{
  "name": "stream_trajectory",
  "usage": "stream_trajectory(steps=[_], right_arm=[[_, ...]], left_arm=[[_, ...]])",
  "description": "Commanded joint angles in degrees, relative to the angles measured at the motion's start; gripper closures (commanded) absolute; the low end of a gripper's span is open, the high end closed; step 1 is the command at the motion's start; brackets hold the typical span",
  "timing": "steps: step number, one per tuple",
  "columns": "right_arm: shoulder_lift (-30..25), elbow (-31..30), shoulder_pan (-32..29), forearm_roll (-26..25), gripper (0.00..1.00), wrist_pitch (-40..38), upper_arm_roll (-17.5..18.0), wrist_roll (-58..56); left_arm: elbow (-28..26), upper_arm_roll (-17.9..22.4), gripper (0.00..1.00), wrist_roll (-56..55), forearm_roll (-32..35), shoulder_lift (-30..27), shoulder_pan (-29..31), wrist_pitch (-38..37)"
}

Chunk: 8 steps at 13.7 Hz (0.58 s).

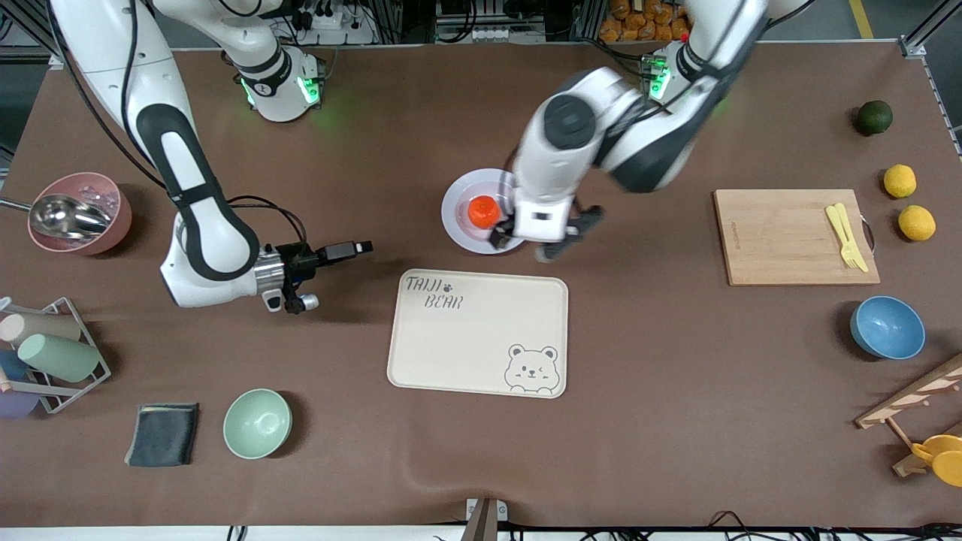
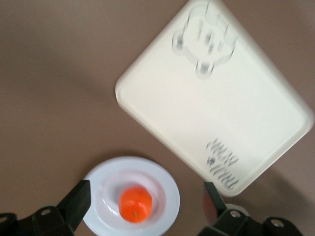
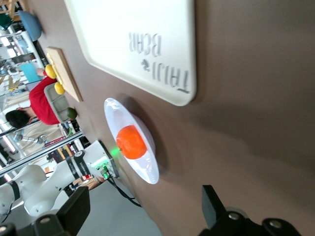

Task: Place orange and plate with both arms
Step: 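Open the left gripper to drop the orange onto the white plate, then retract the left gripper while the right gripper reaches the plate rim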

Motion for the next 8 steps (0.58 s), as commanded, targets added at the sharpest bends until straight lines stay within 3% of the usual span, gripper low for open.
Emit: stream_trajectory(steps=[1, 3, 6, 8], right_arm=[[-1.2, -2.1, 2.0, 3.4, 0.0, 1.5, -0.2, -6.0], [-1.1, -5.7, 4.8, 10.8, 0.01, 4.3, -0.3, -14.0], [-1.1, -7.2, 9.2, 13.9, 0.02, 9.3, -0.3, -14.6], [-0.7, -8.0, 10.7, 16.4, 0.1, 10.4, -0.3, -14.6]], left_arm=[[-1.0, -0.3, 0.0, 15.0, 0.2, -4.7, 8.7, -3.7], [1.2, -0.3, 0.0, 23.3, 0.2, -5.7, 13.0, -8.0], [1.7, -0.3, 0.0, 37.3, 0.2, -8.1, 20.3, -9.9], [1.7, 4.8, 0.0, 45.6, -0.2, -10.8, 19.7, -12.9]])
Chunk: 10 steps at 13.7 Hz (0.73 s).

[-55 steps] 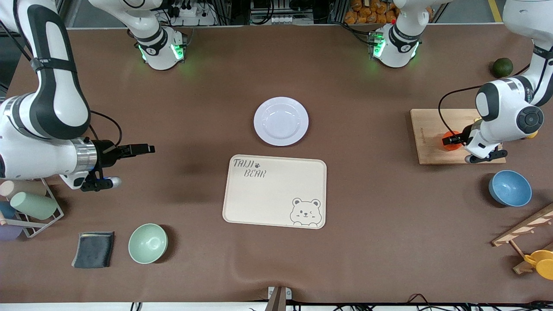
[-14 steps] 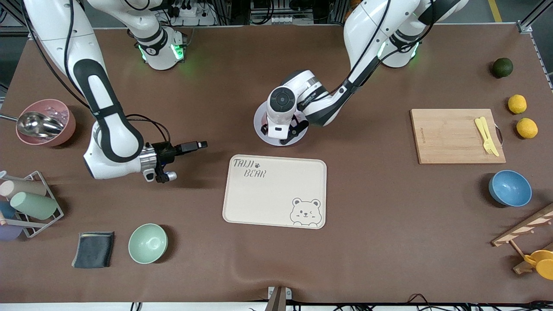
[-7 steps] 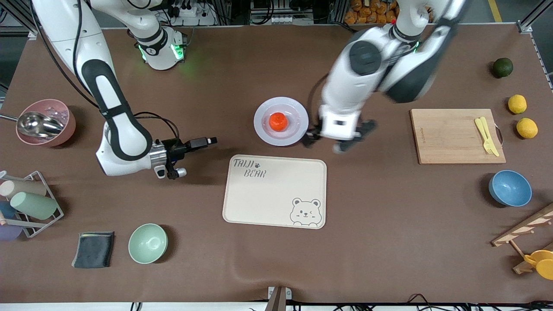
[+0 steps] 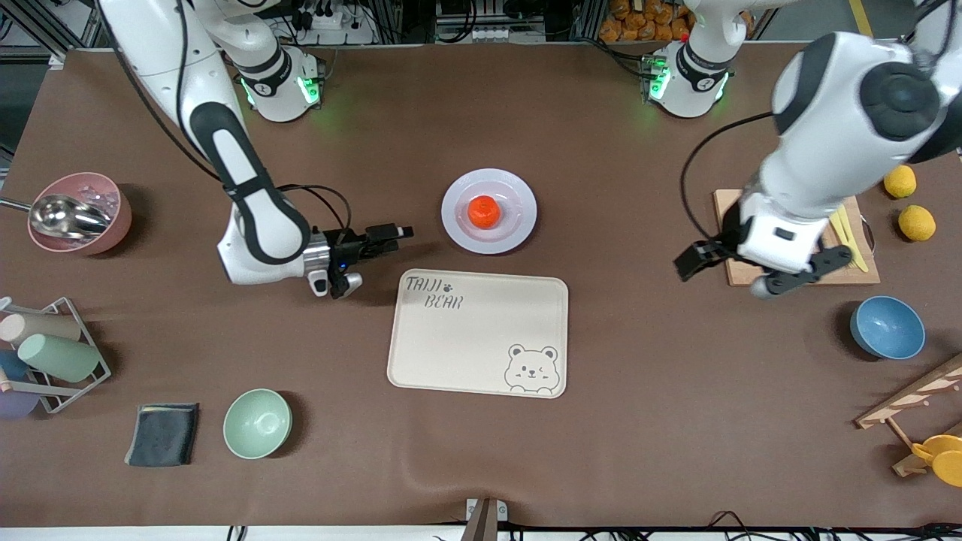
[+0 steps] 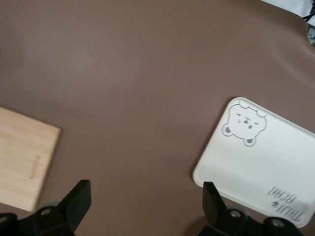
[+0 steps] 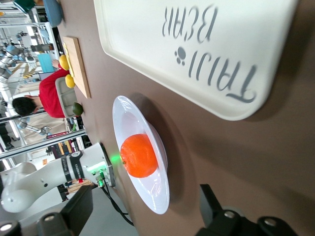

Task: Place orange and plate with both arms
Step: 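Retract the left gripper while the right gripper reaches the plate rim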

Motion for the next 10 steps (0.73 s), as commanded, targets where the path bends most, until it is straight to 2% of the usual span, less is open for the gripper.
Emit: stream_trajectory(steps=[1, 3, 5, 7, 10], right_arm=[[-0.7, -2.3, 3.1, 4.5, 0.12, 2.5, -0.5, -2.0], [-0.7, -3.1, 6.4, 6.6, 0.2, 6.9, -0.5, -2.2], [-0.6, -3.2, 7.6, 8.0, 0.22, 7.7, -0.5, -2.2], [-0.3, -3.5, 8.4, 8.1, 0.26, 8.7, -0.5, -2.4], [0.4, -3.7, 8.7, 8.1, 0.28, 9.1, -0.5, -2.4]], left_arm=[[-0.2, 6.4, 0.0, 9.5, -0.5, -4.2, -2.0, -5.6], [3.3, 11.3, 0.0, 17.8, -0.6, -4.5, -2.9, -10.7], [6.6, 14.7, 0.0, 22.2, -0.7, -4.5, -3.7, -16.2], [6.6, 17.1, 0.0, 28.2, -1.1, -6.2, -3.8, -16.9], [6.0, 18.8, 0.0, 29.8, -2.6, -7.8, -3.8, -17.5]])
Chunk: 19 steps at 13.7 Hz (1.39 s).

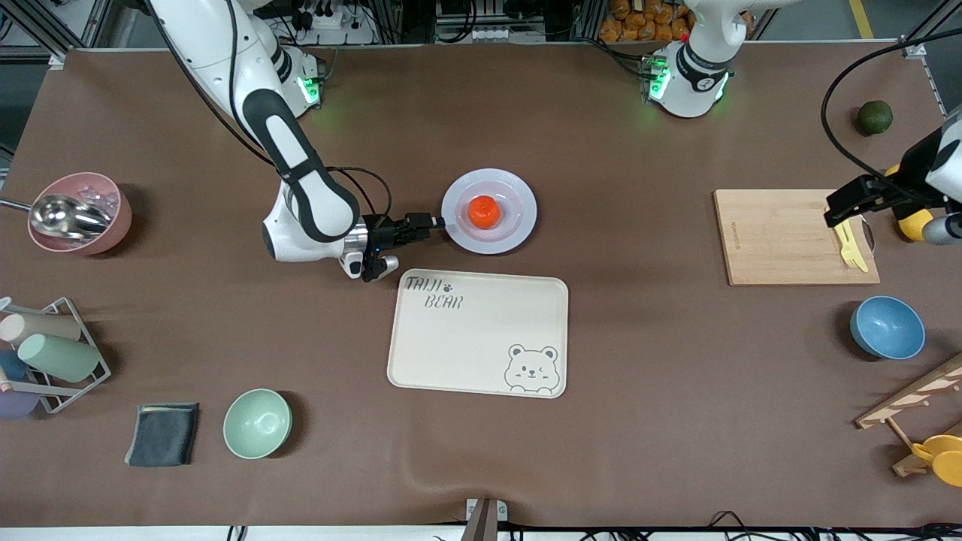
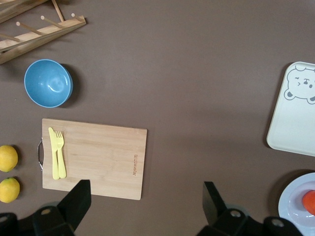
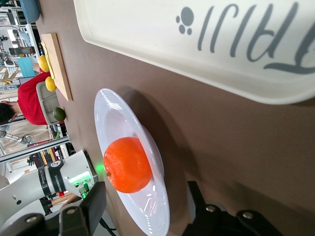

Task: Place orange and plate with both arms
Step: 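Retract the left gripper while the right gripper reaches the plate rim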

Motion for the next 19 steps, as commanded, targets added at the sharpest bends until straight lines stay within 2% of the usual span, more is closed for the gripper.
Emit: stream_trajectory(steps=[1, 7, 9, 13, 14, 19], right_arm=[[0.6, -0.6, 0.8, 2.0, 0.32, 0.8, -0.5, -1.5], [1.0, -0.8, 4.2, 5.5, 0.38, 3.3, -0.5, -2.5], [1.1, -1.6, 5.6, 7.6, 0.46, 4.3, -0.5, -3.8], [1.0, -1.6, 5.8, 8.5, 0.93, 5.4, -0.5, -6.0], [1.1, -1.6, 6.1, 8.6, 1.0, 5.6, -0.5, -6.0], [0.3, -1.5, 5.6, 8.7, 1.0, 5.1, -0.4, -5.2]], left_arm=[[-0.4, 1.4, 0.0, 2.2, -1.3, -1.5, -1.0, -1.7], [-1.7, 2.0, 0.0, 3.5, -1.4, -2.5, -0.9, -1.8], [-1.7, 2.1, 0.0, 3.6, -1.4, -2.5, -0.9, -2.1], [-1.9, 2.0, 0.0, 3.0, -1.3, -3.4, -0.9, -2.8], [-1.8, 1.9, 0.0, 2.4, -1.3, -3.3, -0.9, -2.9], [-1.5, 1.8, 0.0, 2.6, -1.2, -3.0, -0.8, -2.9]])
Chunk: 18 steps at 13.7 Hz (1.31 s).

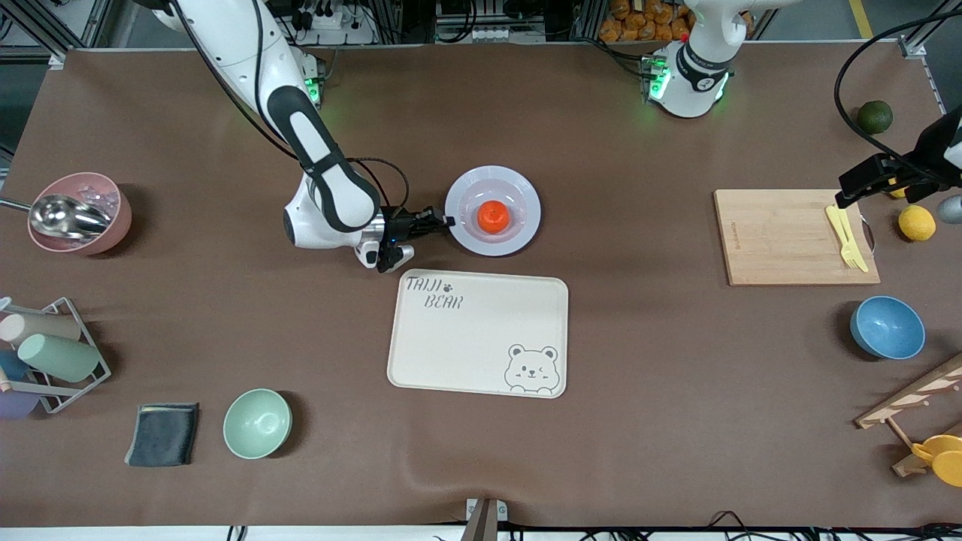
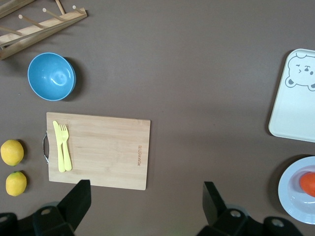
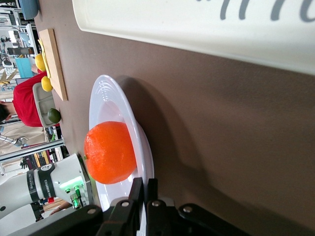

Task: Place orange and plate with both arms
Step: 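Retract the left gripper while the right gripper reaches the plate rim, then close the right gripper on the plate rim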

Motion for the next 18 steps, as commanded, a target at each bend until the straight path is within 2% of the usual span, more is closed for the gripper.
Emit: stream_trajectory(steps=[1, 4, 10, 12, 14, 18], right_arm=[[-0.7, -0.3, 0.2, 2.1, 1.0, -0.2, -0.3, -0.3], [-1.3, -0.2, 0.3, 7.0, 1.0, -4.1, -0.3, -0.8], [-3.4, -0.3, 0.1, 12.0, 1.0, -12.4, -0.3, -1.0], [-3.9, -0.3, -0.1, 12.1, 1.0, -13.3, -0.3, -1.0], [-4.2, 0.1, -1.9, 12.2, 1.0, -15.2, -0.3, -0.8], [-3.6, 0.9, -9.2, 12.1, 1.0, -19.7, -0.5, -1.1]], left_arm=[[-1.0, 0.6, 0.0, 0.4, -1.0, -1.1, -0.4, -0.5], [-1.2, 0.5, 0.0, 0.3, -1.0, -1.2, -0.2, -0.5], [-1.2, 0.5, 0.0, 0.9, -1.0, -1.1, -0.2, -0.5], [-1.2, 0.5, 0.0, 0.9, -1.0, -1.0, -0.3, -0.5], [-1.3, 0.5, 0.0, 0.8, -1.0, -1.0, -0.3, -0.5], [-1.0, 0.5, 0.0, 1.1, -0.3, -1.1, -0.3, -0.5]])
